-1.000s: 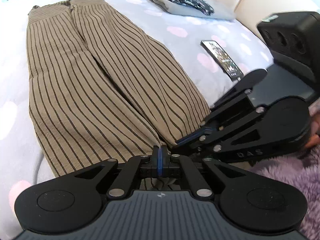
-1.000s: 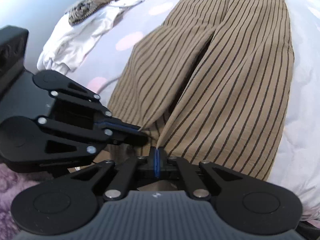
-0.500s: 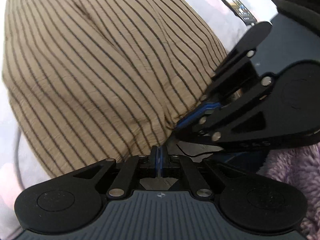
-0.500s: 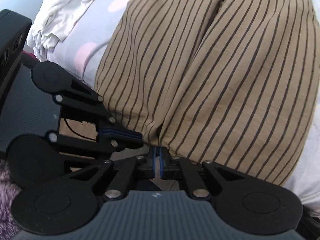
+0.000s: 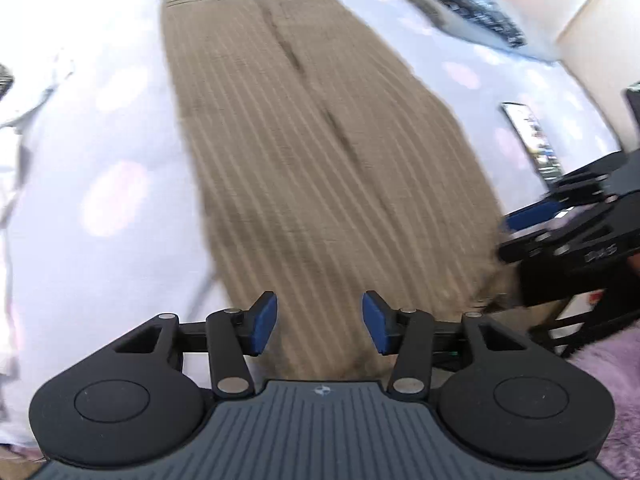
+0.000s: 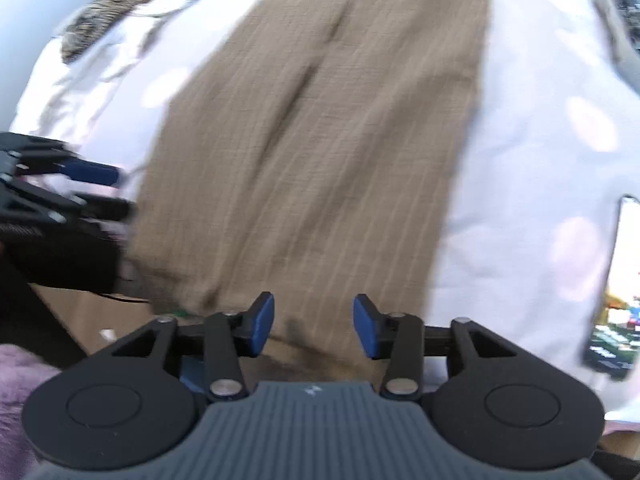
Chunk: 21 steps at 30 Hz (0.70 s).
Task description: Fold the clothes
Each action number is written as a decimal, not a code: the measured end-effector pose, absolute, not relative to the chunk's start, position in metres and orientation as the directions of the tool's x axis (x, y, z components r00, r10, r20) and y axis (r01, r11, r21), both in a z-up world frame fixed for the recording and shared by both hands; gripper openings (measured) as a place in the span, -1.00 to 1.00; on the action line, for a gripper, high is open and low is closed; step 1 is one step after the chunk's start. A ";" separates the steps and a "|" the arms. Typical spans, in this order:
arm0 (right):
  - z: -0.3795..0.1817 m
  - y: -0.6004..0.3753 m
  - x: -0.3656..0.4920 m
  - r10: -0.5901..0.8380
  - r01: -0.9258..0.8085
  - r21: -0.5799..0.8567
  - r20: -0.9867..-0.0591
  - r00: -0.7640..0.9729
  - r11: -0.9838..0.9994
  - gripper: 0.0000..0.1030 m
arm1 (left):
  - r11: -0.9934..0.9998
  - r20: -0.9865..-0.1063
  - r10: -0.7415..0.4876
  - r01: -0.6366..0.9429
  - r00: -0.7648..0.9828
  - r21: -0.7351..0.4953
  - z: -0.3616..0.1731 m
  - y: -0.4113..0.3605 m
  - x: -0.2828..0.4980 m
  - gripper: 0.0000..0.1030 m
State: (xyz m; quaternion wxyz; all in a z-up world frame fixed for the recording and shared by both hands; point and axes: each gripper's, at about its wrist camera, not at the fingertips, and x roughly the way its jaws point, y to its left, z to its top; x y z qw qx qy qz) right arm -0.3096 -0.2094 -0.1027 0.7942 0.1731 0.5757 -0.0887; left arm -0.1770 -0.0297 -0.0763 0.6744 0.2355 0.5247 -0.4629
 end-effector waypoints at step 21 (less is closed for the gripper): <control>-0.148 -0.222 -0.320 0.008 0.372 0.105 -0.968 0.252 0.922 -0.53 | 0.383 -0.972 -0.220 0.924 0.083 -0.008 -0.117 -0.016 -0.198 -0.50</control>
